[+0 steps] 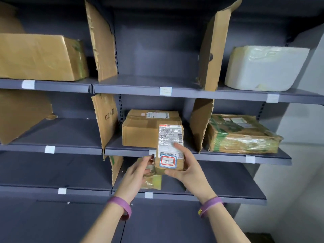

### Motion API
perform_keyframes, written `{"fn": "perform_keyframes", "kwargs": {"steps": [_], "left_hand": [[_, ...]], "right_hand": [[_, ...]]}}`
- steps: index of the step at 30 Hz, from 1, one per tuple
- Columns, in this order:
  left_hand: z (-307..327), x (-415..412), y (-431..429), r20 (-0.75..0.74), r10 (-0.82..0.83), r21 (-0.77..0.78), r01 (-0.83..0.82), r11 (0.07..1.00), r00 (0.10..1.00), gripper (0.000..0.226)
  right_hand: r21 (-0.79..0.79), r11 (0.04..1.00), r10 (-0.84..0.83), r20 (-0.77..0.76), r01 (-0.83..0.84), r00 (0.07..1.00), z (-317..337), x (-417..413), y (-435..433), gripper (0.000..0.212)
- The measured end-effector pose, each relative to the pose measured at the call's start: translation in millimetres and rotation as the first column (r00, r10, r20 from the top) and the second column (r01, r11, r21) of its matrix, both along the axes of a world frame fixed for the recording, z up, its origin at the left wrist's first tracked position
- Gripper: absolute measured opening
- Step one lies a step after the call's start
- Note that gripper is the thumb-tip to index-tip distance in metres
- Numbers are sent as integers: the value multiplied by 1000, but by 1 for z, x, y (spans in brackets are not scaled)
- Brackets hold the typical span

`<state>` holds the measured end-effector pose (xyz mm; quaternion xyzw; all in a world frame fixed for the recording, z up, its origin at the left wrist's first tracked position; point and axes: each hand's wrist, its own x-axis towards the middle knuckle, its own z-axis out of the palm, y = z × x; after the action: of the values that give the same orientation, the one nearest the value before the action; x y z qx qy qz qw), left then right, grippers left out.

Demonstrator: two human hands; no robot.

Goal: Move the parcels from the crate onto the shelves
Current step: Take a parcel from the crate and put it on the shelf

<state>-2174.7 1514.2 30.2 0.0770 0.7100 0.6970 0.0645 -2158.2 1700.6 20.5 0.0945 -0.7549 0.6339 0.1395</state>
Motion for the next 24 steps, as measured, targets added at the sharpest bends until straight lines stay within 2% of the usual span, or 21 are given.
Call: {"fn": "perform_keyframes", "kwargs": {"steps": [9, 12, 18, 24], "left_hand": [[39, -53, 12, -112, 27, -29, -30, 999, 993, 29], [47, -60, 11, -140, 39, -28, -43, 999, 989, 27], [73, -70, -7, -317, 21, -51, -39, 998, 948, 28], [88, -76, -19, -332, 12, -16, -18, 1000, 943, 25]], "right_hand": [[57, 997, 63, -80, -58, 995, 32, -76, 8, 78], [61, 996, 68, -106, -61, 992, 39, -83, 5, 77], [118, 992, 56, -186, -34, 981, 66, -86, -5, 76], [165, 986, 25, -226, 13, 974, 81, -89, -21, 77]]}}
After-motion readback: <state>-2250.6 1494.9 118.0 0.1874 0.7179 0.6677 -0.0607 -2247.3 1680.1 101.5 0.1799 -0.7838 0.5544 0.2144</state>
